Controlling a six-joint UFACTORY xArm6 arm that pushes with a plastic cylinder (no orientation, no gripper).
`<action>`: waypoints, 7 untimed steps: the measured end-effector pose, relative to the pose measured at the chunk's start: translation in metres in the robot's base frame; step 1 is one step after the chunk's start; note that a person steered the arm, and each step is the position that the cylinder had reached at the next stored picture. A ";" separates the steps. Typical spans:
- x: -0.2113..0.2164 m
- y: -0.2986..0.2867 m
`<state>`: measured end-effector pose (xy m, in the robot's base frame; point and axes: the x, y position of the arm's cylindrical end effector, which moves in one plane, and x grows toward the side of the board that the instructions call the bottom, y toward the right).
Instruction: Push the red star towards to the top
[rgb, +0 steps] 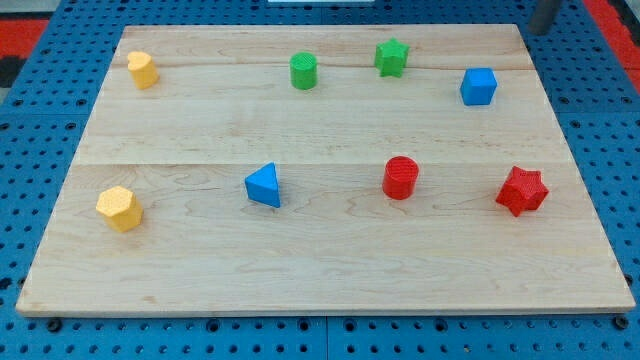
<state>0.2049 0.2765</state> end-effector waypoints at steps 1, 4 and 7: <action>0.064 -0.095; 0.121 -0.173; 0.200 -0.069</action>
<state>0.4049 0.2071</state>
